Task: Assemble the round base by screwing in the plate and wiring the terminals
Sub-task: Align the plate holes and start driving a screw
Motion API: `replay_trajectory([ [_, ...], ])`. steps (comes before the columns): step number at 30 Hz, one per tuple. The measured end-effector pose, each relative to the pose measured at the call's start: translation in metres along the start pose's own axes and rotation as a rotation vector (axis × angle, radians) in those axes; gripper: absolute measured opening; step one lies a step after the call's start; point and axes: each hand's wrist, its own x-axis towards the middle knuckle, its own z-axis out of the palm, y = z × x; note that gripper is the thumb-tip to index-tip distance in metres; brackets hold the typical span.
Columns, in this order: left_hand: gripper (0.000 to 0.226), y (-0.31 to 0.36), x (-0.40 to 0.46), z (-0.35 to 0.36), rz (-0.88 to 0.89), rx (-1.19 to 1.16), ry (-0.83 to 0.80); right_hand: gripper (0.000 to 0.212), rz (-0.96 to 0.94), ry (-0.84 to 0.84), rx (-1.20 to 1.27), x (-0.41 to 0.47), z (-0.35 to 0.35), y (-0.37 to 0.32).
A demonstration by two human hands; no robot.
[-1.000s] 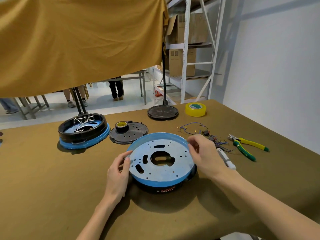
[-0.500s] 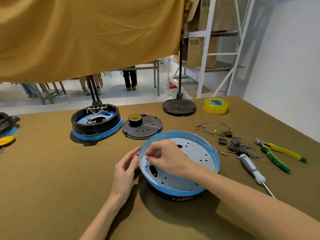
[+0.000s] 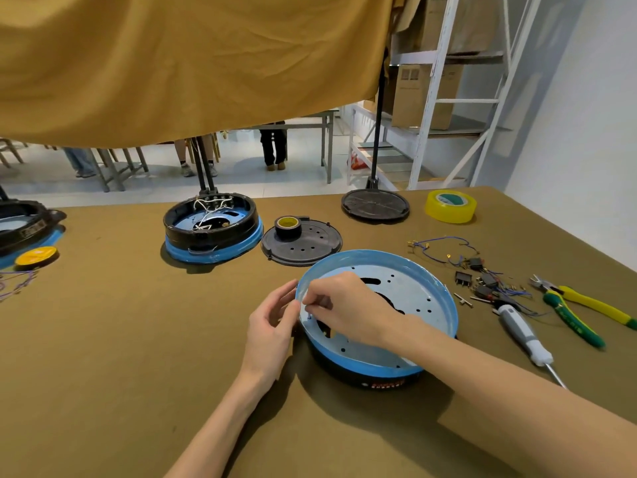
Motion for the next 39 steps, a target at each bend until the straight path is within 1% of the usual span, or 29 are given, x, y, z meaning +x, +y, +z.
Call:
replay_trajectory([
  [2,0.036,0.000,0.001,0.000,0.000,0.003,0.009,0.008,0.044,-0.021,0.054,0.001,-0.003,0.001],
  [4,0.035,-0.001,0.001,0.000,0.005,0.021,0.014,0.012,0.036,-0.096,0.087,0.000,-0.006,0.002],
  [7,0.033,-0.001,0.002,-0.001,0.003,0.050,0.012,0.019,0.057,-0.144,0.082,0.001,-0.008,0.002],
  [10,0.028,-0.002,0.001,-0.001,-0.002,0.106,0.013,0.014,0.094,-0.169,0.109,0.005,-0.009,0.004],
  [13,0.023,-0.004,0.000,-0.003,-0.008,0.123,0.014,0.015,0.120,-0.203,0.095,0.010,-0.006,0.003],
  [20,0.019,-0.003,-0.001,-0.005,-0.012,0.169,0.002,0.009,0.230,-0.199,0.118,0.015,-0.002,0.006],
  [25,0.043,-0.005,-0.001,-0.005,-0.048,0.284,-0.055,0.008,0.303,-0.185,0.121,0.013,-0.001,0.005],
  [27,0.045,-0.006,0.001,-0.006,-0.057,0.288,-0.066,0.014,0.254,-0.201,0.067,0.003,-0.002,0.003],
  [30,0.047,-0.008,0.002,-0.006,-0.060,0.286,-0.058,0.028,0.192,-0.295,-0.101,-0.013,-0.007,0.004],
  [32,0.054,-0.009,0.001,-0.005,-0.061,0.297,-0.047,0.034,0.205,-0.334,-0.184,-0.019,-0.011,0.002],
  [34,0.063,-0.007,-0.001,-0.004,-0.060,0.311,-0.048,0.041,0.227,-0.353,-0.202,-0.024,-0.012,-0.004],
  [35,0.064,-0.006,-0.002,-0.004,-0.068,0.314,-0.052,0.046,0.252,-0.363,-0.189,-0.025,-0.012,-0.007],
  [37,0.065,-0.002,0.000,-0.006,-0.115,0.331,-0.088,0.061,0.305,-0.379,-0.164,-0.031,-0.013,-0.014],
  [39,0.069,0.001,0.005,-0.006,-0.186,0.376,-0.119,0.077,0.294,-0.398,-0.223,-0.036,-0.013,-0.020],
])
